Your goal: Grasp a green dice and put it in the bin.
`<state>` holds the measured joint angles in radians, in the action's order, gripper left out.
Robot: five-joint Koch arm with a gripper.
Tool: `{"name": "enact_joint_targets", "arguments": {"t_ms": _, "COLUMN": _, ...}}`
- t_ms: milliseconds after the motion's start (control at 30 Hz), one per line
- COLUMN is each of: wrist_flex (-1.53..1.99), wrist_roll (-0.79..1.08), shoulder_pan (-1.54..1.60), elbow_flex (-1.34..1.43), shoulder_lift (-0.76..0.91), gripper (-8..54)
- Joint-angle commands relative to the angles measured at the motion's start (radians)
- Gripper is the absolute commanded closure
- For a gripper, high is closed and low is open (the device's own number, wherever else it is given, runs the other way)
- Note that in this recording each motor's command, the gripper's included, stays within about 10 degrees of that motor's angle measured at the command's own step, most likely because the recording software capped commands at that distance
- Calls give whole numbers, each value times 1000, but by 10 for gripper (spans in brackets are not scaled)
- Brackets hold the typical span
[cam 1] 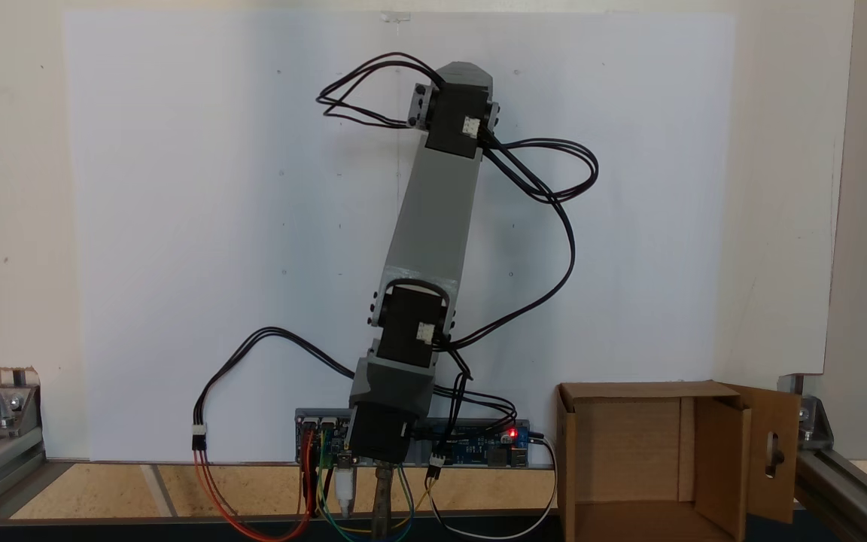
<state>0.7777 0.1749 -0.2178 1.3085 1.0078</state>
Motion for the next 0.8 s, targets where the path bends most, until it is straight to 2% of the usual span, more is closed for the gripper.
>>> {"name": "enact_joint_targets", "arguments": {"t_ms": 0, "wrist_flex": -12, "wrist_roll": 55, "shoulder_pan": 0, "elbow_flex": -20, "shoulder_lift": 11, "gripper": 42}}
{"name": "enact_joint_targets", "arguments": {"t_ms": 233, "wrist_flex": -26, "wrist_roll": 55, "shoulder_pan": -2, "elbow_flex": -20, "shoulder_lift": 2, "gripper": 107}}
{"name": "enact_joint_targets", "arguments": {"t_ms": 300, "wrist_flex": -26, "wrist_roll": 54, "shoulder_pan": -6, "elbow_flex": -20, "shoulder_lift": 2, "gripper": 200}}
{"name": "enact_joint_targets", "arguments": {"t_ms": 433, "wrist_flex": -25, "wrist_roll": 52, "shoulder_pan": -18, "elbow_flex": -20, "shoulder_lift": 2, "gripper": 335}}
{"name": "enact_joint_targets", "arguments": {"t_ms": 567, "wrist_flex": 12, "wrist_roll": 41, "shoulder_pan": -18, "elbow_flex": -20, "shoulder_lift": 11, "gripper": 341}}
{"name": "enact_joint_targets", "arguments": {"t_ms": 767, "wrist_flex": 325, "wrist_roll": -60, "shoulder_pan": -8, "elbow_flex": -123, "shoulder_lift": 274, "gripper": 341}}
